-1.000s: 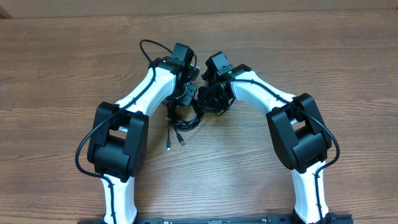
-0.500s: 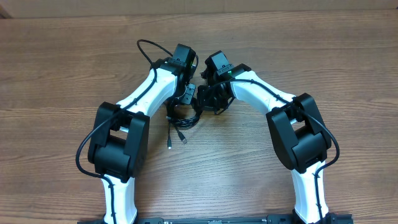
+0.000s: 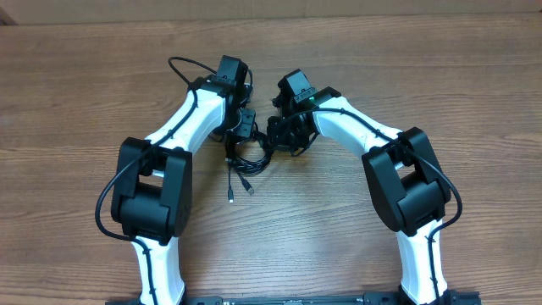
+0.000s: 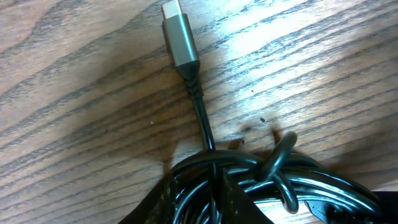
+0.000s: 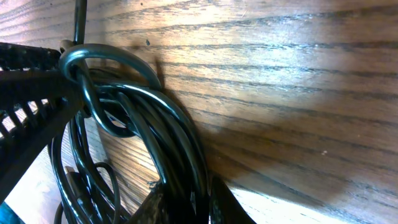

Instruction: Untangle cables

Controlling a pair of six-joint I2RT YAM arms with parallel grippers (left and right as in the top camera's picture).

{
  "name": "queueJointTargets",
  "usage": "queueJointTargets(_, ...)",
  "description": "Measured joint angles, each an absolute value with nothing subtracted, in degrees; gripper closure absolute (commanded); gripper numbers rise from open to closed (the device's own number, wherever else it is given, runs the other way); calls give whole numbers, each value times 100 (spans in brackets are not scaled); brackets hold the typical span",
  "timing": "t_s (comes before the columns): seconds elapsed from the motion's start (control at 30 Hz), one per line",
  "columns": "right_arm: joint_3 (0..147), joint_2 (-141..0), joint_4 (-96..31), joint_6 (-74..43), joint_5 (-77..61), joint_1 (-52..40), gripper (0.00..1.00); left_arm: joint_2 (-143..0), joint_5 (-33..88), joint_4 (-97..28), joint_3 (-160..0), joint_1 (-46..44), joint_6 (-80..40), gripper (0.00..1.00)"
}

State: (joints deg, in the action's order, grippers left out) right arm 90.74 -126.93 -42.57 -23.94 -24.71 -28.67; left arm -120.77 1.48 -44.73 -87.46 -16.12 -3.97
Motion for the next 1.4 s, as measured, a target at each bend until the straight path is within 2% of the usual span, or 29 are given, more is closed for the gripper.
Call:
queueJointTargets(0.03, 9074, -12693, -4261, -2397, -2473, -2867, 84, -12077, 169, -4473, -8746, -1605, -392, 82)
queueJointTargets(0.07, 9074, -12691, -4261, -2399, -2471, -2864, 84, -12077, 213, -4473, -8746, -1597, -392, 83)
queueJointTargets(0.6, 9074, -12693, -4265, -2397, -2471, -2867, 84, -12077, 342, -4410, -8711, -1603, -386, 83)
queueJointTargets(0.93, 9074, -12691, -4276, -2401, -2471, -2864, 84, -11904, 296, -3557, -8138, -1675, -390, 89)
queueJointTargets(1.07, 9074, -12691, -4276, -2397, -2469, -2864, 84, -11902, 567, -3581, -8130, -1594, -392, 96)
queueJointTargets(1.4, 9074, -12691, -4329, -2394, -2484, -2864, 84, -11913, 1682, -4058, -8191, -1208, -349, 96)
